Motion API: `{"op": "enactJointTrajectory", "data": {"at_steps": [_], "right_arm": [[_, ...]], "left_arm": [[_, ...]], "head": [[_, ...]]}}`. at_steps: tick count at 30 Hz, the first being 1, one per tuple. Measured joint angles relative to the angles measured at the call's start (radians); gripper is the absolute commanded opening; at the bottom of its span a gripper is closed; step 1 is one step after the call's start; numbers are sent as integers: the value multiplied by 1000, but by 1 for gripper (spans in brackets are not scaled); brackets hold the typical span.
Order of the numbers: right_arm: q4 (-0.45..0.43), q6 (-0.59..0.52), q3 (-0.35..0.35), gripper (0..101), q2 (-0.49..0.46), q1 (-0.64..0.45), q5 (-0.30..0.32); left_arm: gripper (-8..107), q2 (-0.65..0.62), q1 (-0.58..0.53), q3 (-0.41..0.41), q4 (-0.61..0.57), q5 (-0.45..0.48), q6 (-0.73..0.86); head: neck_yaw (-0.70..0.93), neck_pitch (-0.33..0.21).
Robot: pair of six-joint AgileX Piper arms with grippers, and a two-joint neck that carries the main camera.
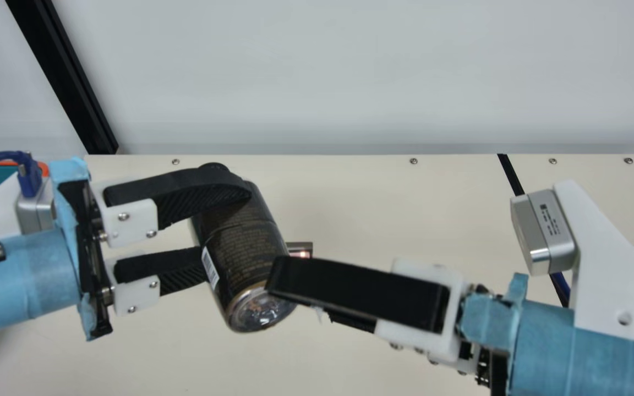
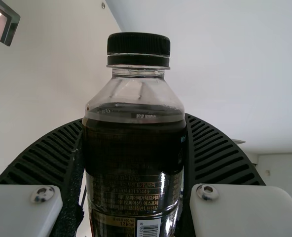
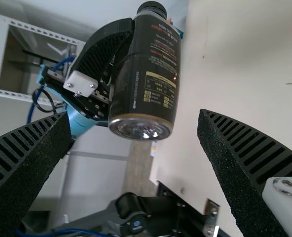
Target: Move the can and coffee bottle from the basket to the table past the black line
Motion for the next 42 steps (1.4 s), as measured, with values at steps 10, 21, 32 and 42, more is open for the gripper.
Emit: {"op": "enactJointTrajectory", "data": {"at_steps": [10, 21, 32, 42], "right_arm": [[125, 28, 14, 101, 87, 12, 15], [209, 66, 7, 101, 178, 100, -43], [307, 68, 5, 101, 236, 155, -62], [354, 63, 13, 101, 265, 194, -75]], "left_arm": [[10, 0, 0, 0, 0, 0, 0], [10, 0, 0, 0, 0, 0, 0], [10, 0, 0, 0, 0, 0, 0], [10, 0, 0, 0, 0, 0, 0]], "head": [[0, 0], [0, 5], [0, 0], [0, 0]]}}
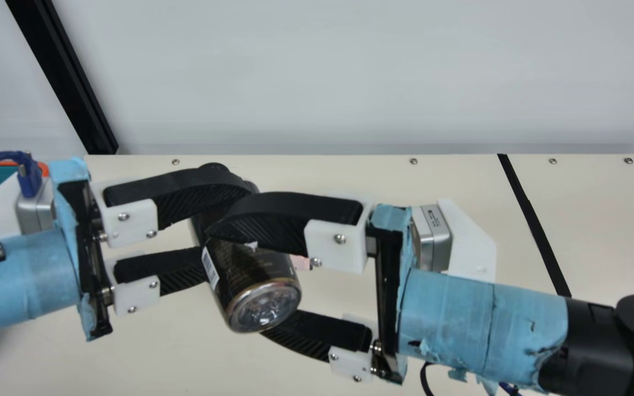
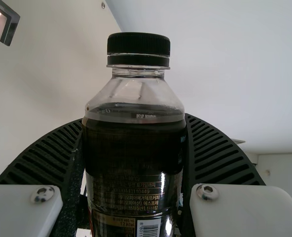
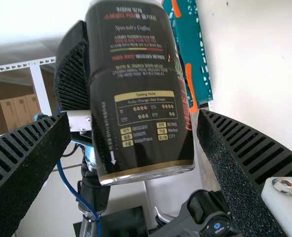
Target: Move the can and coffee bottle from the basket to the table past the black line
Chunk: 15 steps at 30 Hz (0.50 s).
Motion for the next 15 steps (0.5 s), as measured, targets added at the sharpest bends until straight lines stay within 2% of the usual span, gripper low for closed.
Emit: {"op": "enactJointTrajectory", "data": {"at_steps": [13, 14, 15], "right_arm": [[27, -17, 7, 101, 7, 18, -9], [27, -17, 7, 47, 7, 18, -9], [27, -17, 7, 0, 7, 18, -10]], "left_arm": [[10, 0, 0, 0, 0, 0, 0], [10, 0, 0, 0, 0, 0, 0], [10, 0, 0, 0, 0, 0, 0]], "head": [[0, 0], [0, 0], [0, 0]]}}
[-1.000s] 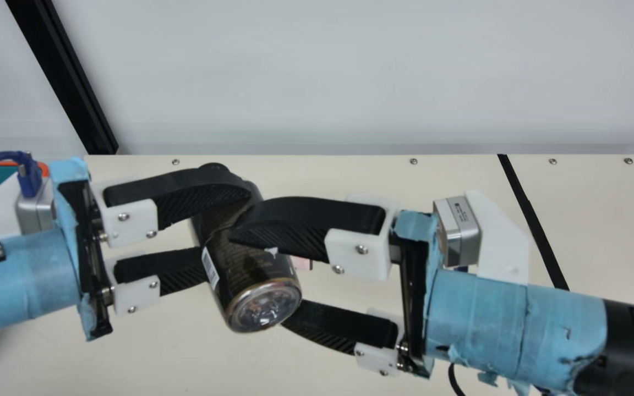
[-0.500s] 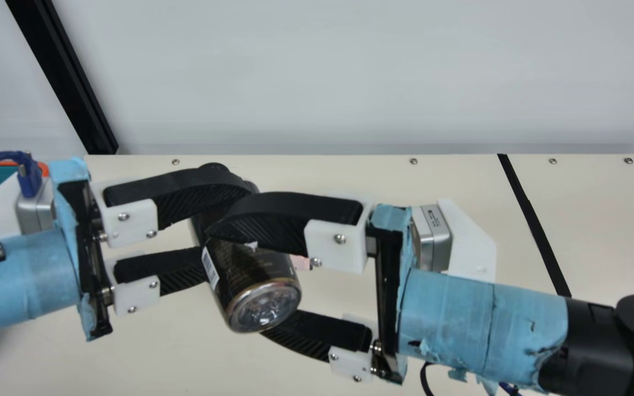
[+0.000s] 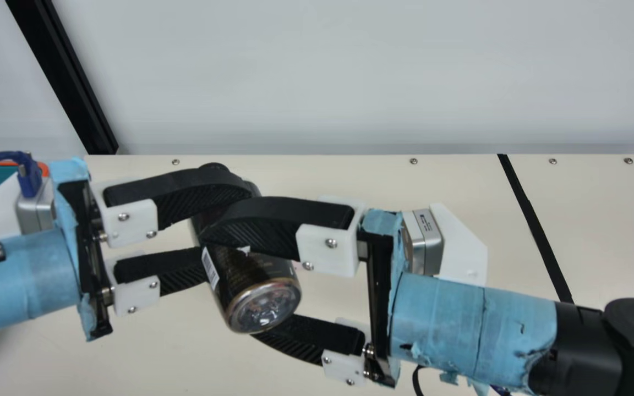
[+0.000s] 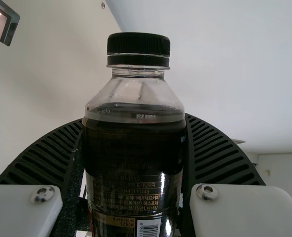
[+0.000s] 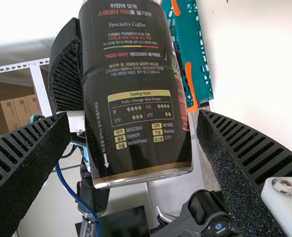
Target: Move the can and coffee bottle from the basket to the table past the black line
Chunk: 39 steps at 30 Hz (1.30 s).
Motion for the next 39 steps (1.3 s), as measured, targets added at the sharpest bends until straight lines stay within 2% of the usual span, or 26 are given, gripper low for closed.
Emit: {"op": "enactJointTrajectory", "data": {"at_steps": [8, 10, 11, 19, 25, 34, 39], "right_arm": [[-3, -1, 0, 0, 0, 0, 1], [-3, -1, 0, 0, 0, 0, 1], [-3, -1, 0, 0, 0, 0, 1], [-2, -1, 0, 0, 0, 0, -2], [-2, -1, 0, 0, 0, 0, -2], [-2, -1, 0, 0, 0, 0, -2], [-2, -1, 0, 0, 0, 0, -2]], "left_arm": [[10, 0, 0, 0, -5, 0, 0], [47, 0, 0, 0, -5, 0, 0], [90, 0, 0, 0, -5, 0, 0], [90, -2, 0, -2, 1, 0, -7], [90, -8, 19, -4, 25, -34, -24], [90, -33, 120, 3, 107, -97, -67], [90, -52, 183, -6, 196, -130, -91]], "head": [[0, 0], [0, 0], [0, 0], [0, 0], [0, 0], [0, 0], [0, 0]]}}
